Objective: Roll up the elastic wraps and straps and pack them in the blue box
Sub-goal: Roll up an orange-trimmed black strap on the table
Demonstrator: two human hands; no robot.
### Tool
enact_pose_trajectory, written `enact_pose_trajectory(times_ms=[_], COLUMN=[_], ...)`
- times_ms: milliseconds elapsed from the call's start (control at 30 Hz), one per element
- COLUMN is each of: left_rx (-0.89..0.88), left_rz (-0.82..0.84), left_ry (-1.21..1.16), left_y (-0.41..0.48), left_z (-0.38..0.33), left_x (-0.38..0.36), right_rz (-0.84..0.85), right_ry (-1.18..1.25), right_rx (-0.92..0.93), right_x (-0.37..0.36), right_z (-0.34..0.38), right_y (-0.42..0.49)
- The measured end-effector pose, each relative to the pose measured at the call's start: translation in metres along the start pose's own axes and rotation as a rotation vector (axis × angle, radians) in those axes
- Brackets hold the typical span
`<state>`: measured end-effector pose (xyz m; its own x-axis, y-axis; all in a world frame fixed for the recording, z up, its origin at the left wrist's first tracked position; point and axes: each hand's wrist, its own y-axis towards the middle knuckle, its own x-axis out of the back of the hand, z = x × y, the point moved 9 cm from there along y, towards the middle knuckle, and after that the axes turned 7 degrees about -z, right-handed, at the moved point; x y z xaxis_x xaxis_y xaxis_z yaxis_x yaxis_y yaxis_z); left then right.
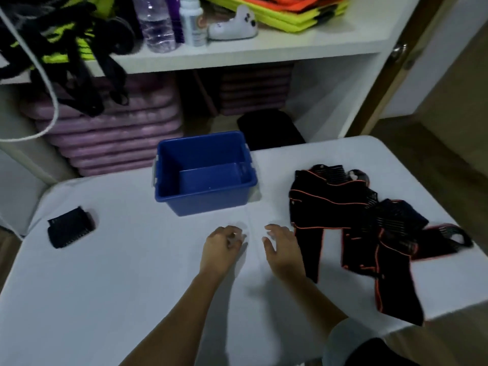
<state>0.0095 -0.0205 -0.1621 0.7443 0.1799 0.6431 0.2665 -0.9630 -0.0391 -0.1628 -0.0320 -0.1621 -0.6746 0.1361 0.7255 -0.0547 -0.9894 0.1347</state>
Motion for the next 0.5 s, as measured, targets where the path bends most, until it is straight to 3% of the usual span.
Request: enact_pose_trajectory(times_ms=[200,500], left_rx=[-0.024,-0.023], left_rz=[0.003,-0.073], left_ry=[-0.112,-0.037], left_y=[0.004,0.052], left_z=[-0.077,-0.120], left_x=[-0.087,-0.132], right_rz=[-0.125,-0.102], right_ry=[0.004,0.136], right_rx=[-0.078,-0.149], right_x=[0.067,0.088], right_z=[-0.073,-0.117], right_y=[0.021,0.066])
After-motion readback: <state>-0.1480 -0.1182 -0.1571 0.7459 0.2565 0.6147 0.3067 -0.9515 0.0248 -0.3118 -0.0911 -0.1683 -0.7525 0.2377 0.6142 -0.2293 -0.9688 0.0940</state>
